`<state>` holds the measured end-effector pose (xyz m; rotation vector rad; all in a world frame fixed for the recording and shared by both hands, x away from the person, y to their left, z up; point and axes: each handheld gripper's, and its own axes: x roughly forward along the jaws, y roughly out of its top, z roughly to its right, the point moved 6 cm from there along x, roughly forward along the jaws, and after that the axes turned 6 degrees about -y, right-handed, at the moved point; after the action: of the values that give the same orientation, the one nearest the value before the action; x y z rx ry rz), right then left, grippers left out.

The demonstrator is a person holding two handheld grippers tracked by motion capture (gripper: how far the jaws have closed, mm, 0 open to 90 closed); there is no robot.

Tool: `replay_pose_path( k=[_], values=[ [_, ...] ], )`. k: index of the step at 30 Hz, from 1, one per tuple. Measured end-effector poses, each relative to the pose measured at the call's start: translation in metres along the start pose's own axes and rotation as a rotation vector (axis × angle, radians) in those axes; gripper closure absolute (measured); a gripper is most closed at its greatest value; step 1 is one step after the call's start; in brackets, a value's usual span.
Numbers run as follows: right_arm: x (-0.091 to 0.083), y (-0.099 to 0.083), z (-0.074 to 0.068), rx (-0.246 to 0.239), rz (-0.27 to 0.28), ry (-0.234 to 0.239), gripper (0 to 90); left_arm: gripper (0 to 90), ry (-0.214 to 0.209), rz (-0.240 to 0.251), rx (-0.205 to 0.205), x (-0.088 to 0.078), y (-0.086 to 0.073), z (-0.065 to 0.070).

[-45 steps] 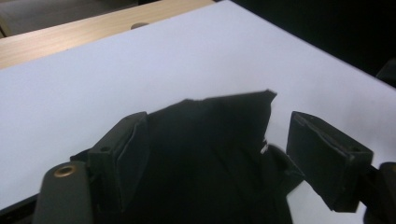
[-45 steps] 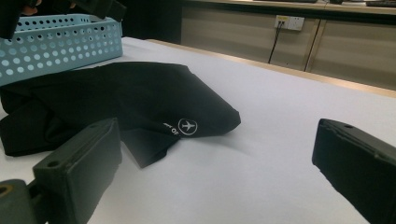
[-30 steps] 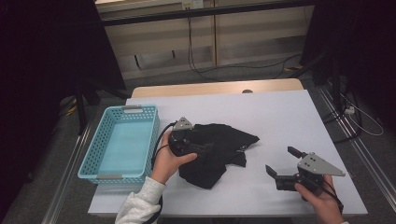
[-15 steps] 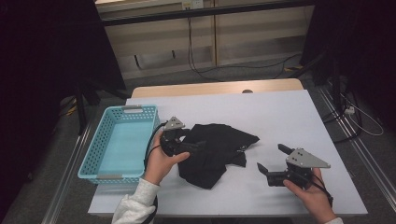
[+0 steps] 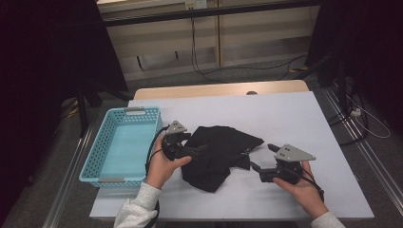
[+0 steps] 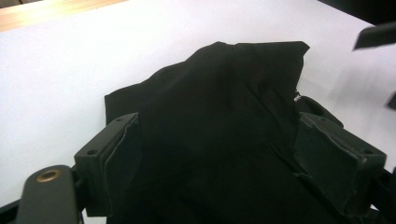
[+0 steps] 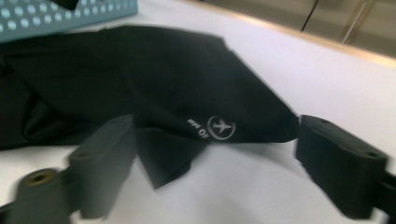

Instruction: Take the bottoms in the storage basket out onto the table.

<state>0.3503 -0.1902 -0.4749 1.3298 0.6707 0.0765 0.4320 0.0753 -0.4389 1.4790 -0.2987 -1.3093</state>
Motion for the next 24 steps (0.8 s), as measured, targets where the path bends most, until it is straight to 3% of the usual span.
replay_pose_path(
  k=[1,3,10,15,19,21,24],
  values=[
    [0.004,0.000,-0.002,0.003,-0.013,0.008,16.5,16.0,0.005,0.003,-0.005,0.000,0.000,0.000],
    [0.009,0.000,-0.007,-0.002,-0.035,0.047,29.3,16.0,0.018,0.007,-0.002,0.000,0.000,-0.001],
    [0.027,-0.003,-0.031,-0.065,-0.149,0.143,53.9,16.1,0.002,0.008,0.003,0.003,0.002,0.002],
    [0.038,-0.011,-0.036,-0.110,-0.237,0.136,63.6,16.2,-0.011,0.000,0.005,0.007,0.001,0.002],
    [0.039,-0.011,-0.034,-0.103,-0.263,0.131,86.1,16.4,-0.013,0.004,0.000,0.008,0.002,0.000],
    [0.036,-0.010,-0.030,-0.081,-0.275,0.145,89.2,16.5,-0.010,0.014,-0.001,0.006,0.004,-0.001],
    [0.026,-0.010,-0.024,-0.090,-0.276,0.150,89.9,16.5,-0.009,0.015,-0.004,0.004,0.004,0.000]
  ],
)
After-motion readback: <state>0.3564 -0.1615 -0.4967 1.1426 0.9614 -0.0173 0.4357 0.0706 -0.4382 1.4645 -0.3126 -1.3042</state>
